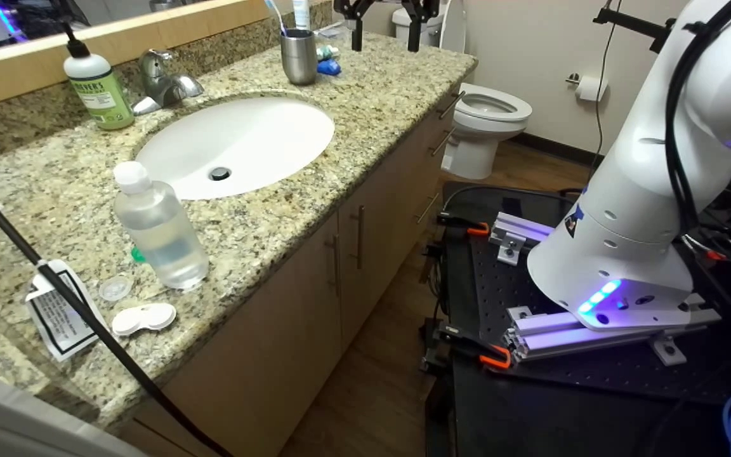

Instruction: Move the pump bottle to the right

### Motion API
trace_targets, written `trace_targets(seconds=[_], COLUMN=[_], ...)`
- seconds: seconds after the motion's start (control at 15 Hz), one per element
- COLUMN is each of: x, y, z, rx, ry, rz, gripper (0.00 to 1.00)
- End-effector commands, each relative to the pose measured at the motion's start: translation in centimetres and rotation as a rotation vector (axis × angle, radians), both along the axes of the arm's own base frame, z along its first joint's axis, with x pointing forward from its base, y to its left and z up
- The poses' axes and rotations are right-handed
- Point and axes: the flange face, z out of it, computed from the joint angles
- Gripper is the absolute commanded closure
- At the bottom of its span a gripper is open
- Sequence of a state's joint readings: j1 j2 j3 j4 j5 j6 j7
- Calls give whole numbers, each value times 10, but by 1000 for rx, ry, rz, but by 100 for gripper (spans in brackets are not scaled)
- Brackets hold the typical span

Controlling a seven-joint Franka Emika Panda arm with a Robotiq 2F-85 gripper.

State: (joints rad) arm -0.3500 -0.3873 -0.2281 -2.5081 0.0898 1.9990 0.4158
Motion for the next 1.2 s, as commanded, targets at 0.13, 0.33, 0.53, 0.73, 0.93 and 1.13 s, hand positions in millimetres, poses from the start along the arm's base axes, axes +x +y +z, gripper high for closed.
trace_targets(seconds=[0.13,0.33,0.53,0.73,0.93,1.13], x=[0,0,36,69,73,78], y=[0,0,17,51,48,53], z=[1,1,9,39,57,55], rx=[0,0,-6,51,50,43], ry=[1,1,-232,-416,-590,-559], rz=[0,0,-87,-149,-213,-203], gripper=[0,0,0,0,0,0])
